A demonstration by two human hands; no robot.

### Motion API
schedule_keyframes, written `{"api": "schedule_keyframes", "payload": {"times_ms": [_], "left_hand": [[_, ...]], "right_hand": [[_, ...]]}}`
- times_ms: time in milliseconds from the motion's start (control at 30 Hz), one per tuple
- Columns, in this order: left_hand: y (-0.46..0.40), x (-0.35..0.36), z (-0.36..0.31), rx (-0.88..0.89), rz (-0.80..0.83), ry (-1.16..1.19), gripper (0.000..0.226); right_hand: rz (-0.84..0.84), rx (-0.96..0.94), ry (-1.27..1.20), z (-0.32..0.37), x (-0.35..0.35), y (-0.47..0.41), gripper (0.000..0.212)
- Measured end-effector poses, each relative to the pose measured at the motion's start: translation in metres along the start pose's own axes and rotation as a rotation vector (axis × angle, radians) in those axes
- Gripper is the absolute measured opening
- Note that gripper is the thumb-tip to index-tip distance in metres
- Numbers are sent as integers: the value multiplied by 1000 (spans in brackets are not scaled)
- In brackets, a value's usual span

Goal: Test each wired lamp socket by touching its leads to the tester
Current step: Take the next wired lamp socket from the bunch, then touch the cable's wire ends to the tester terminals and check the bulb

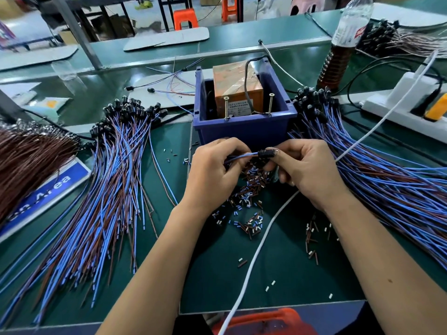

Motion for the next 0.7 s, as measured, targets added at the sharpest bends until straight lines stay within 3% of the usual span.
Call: {"api": "schedule_keyframes", "payload": {"times_ms": [700], "left_hand": [[3,7,12,-191,100,152,15]], "right_hand": [[115,18,-10,3,14,3,20]]}}
Point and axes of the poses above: each hand's wrist, its own y-axis away from the middle knuckle, its own x-axis out of the palm, z = x × y, the point moved 7 cm from there along -y, towards the middle knuckle, and after that the axes turned 7 degrees about -y, right-handed, at the moved point
